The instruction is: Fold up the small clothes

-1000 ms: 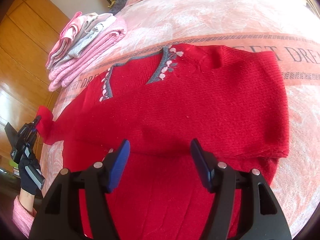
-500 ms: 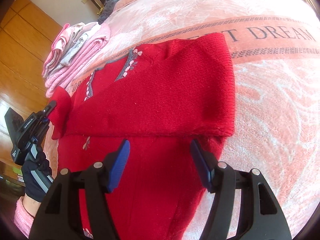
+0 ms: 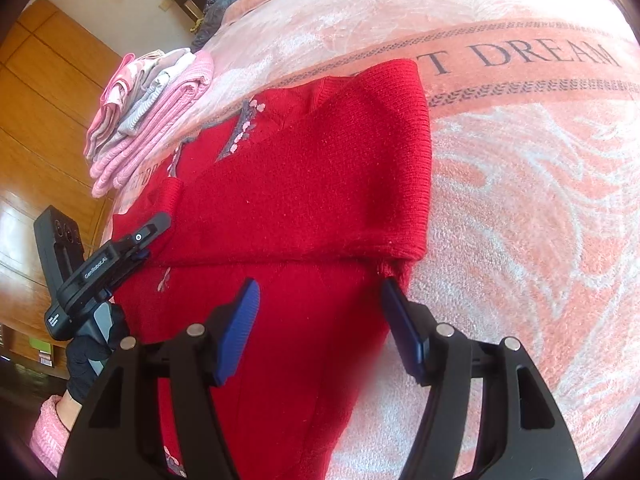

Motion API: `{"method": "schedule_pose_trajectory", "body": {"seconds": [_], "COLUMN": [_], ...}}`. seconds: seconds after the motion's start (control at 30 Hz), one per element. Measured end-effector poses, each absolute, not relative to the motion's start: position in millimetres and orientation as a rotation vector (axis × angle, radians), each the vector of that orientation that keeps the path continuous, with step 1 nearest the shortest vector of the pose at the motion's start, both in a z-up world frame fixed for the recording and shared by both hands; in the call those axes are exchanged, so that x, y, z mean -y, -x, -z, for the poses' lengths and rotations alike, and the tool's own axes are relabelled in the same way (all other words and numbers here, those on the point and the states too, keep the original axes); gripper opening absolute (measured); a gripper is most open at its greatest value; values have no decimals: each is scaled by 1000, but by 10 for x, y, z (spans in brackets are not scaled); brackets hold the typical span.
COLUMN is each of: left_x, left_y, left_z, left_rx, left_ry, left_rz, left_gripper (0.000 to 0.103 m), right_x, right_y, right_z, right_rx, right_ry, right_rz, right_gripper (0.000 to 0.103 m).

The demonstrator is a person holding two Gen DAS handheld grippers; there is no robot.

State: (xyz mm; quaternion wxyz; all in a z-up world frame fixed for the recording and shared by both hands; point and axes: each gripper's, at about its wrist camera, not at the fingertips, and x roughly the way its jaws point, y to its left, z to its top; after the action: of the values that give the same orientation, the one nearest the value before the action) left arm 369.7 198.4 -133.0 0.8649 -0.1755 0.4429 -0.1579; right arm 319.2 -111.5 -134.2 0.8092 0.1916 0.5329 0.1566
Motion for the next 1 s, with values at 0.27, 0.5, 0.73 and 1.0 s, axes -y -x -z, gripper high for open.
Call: {"method": "schedule_pose_trajectory", "body": {"seconds": [0.27, 0.5, 0.73, 1.0], "left_x": [-1752, -2284, -3539, -3955], "left_y": [-3454, -3338, -3459, -3524], "left_z": [1031, 950, 925, 1139], "left_rx": [-957, -980, -912, -916], "left_ry": [170, 107, 301, 436], "left_rz": [625, 588, 223, 117], "left_gripper": [48, 51, 51, 52], "right_x": [995, 709, 43, -562], "right_y": [-3283, -3444, -3667, -3891], "right_z": [1334, 1213, 1114, 1248], "right_rx": [-1148, -1130, -1178, -1238], "right_ry": [-391, -381, -427, -481], "right_rz": [-297, -316, -469, -573], "right_gripper": [67, 67, 67, 20]}}
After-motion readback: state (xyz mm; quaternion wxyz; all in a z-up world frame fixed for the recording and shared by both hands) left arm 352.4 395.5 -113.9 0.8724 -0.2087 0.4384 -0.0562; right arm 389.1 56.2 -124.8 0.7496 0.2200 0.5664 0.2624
